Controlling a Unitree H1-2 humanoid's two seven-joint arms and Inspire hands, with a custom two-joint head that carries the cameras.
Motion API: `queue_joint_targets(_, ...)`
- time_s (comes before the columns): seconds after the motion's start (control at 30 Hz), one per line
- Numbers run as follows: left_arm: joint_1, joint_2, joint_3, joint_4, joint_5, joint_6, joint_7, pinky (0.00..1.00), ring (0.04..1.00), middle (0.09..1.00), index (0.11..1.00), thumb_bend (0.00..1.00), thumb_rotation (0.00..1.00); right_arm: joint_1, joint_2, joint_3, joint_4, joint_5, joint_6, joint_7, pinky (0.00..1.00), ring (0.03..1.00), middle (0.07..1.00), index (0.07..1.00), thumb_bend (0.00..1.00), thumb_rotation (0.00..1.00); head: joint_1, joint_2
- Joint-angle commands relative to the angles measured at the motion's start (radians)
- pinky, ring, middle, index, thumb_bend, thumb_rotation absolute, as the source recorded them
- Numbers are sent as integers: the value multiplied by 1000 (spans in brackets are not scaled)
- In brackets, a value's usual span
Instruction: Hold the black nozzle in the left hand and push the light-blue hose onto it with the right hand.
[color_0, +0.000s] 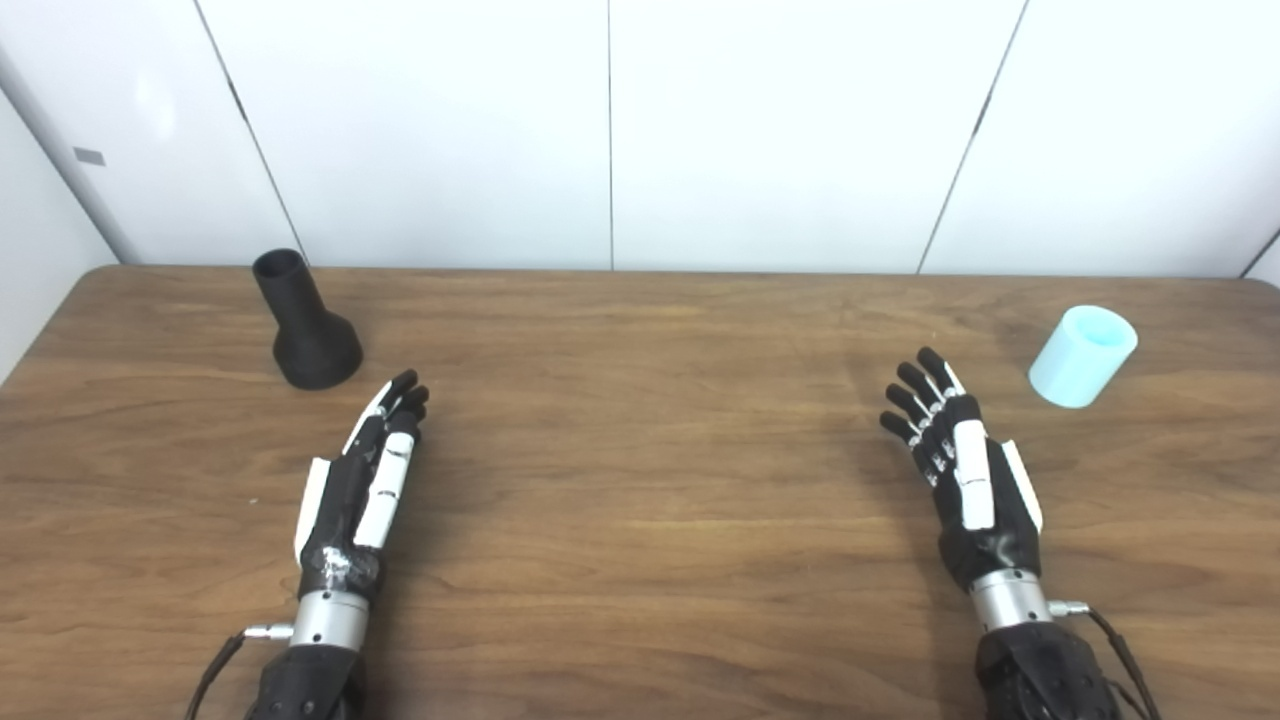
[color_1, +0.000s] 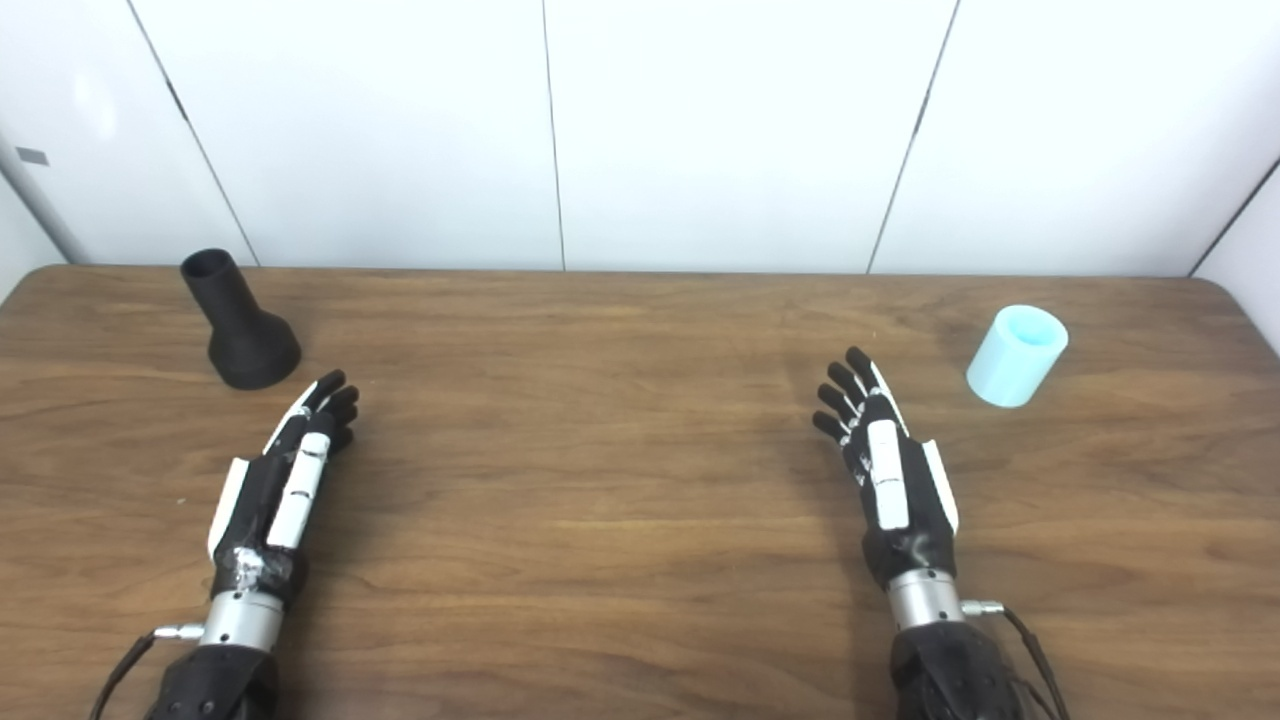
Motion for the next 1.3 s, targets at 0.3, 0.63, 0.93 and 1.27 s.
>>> queue_joint_targets(0.3,46,-60,-28,39,40,-1,38,958,919,896,918,348,779,66,-35,-24,104,39,-48,45,897,929,946,962,495,1000,150,-65)
queue_joint_targets(0.63,34,-62,-68,81,144,-34,63,908,907,886,917,365,713,44,-55,-45,183,85,-109,78,917,947,953,977,470,1000,267,-145)
queue_joint_targets(0.93,31,-75,-74,103,192,-44,90,886,884,879,911,338,551,43,-55,-47,184,106,-87,85,866,918,937,965,577,976,275,-169)
queue_joint_targets(1.27,30,-112,-18,88,159,-49,143,750,786,810,868,516,306,51,-49,-41,161,88,-81,76,818,886,908,936,612,944,244,-139)
